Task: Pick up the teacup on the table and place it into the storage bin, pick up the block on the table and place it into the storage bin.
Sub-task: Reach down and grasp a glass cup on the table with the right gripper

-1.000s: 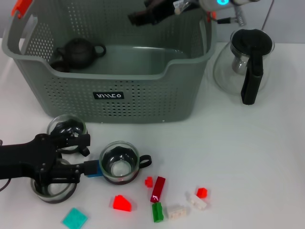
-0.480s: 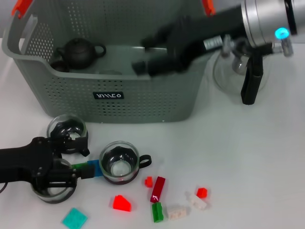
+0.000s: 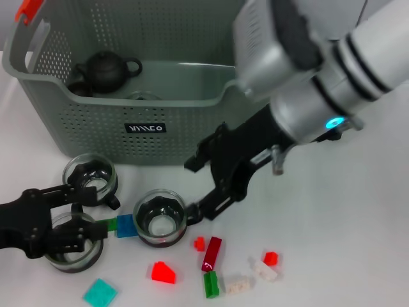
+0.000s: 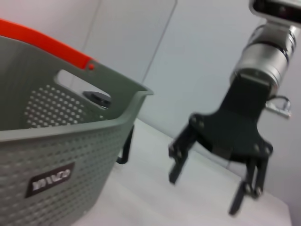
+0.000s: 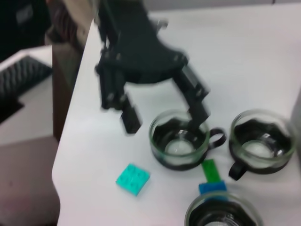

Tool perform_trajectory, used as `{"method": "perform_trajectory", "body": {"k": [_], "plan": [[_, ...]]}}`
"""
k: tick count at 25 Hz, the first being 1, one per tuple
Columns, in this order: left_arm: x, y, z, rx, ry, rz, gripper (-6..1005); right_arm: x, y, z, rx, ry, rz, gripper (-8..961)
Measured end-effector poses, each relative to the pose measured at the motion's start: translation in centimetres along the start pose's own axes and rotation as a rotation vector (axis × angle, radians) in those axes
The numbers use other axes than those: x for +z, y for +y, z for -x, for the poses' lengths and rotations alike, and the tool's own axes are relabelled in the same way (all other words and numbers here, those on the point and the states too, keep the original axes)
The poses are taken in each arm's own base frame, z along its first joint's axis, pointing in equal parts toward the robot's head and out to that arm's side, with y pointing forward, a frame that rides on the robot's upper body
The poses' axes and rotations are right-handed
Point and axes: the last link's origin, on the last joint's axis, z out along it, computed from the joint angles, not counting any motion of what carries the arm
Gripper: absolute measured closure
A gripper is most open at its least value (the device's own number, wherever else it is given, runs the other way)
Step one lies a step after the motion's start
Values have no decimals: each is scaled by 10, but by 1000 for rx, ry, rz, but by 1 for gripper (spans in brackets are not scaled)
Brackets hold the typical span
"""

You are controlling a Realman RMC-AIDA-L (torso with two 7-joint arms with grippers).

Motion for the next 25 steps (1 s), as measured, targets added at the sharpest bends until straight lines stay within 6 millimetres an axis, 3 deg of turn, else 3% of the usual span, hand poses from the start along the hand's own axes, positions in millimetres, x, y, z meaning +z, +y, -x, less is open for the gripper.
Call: {"method": "perform_trajectory", "body": {"k": [1,12,25], "plan": [[-3,0,1,0,6,-13,130,5,1,2,-11,21,2,131],[-19,3,11,4,27,-69,133,43,5,20,-112,157,38,147],[-14,4,13,34,-14,-41,139,75,18,24,-211,193,15,150]]}}
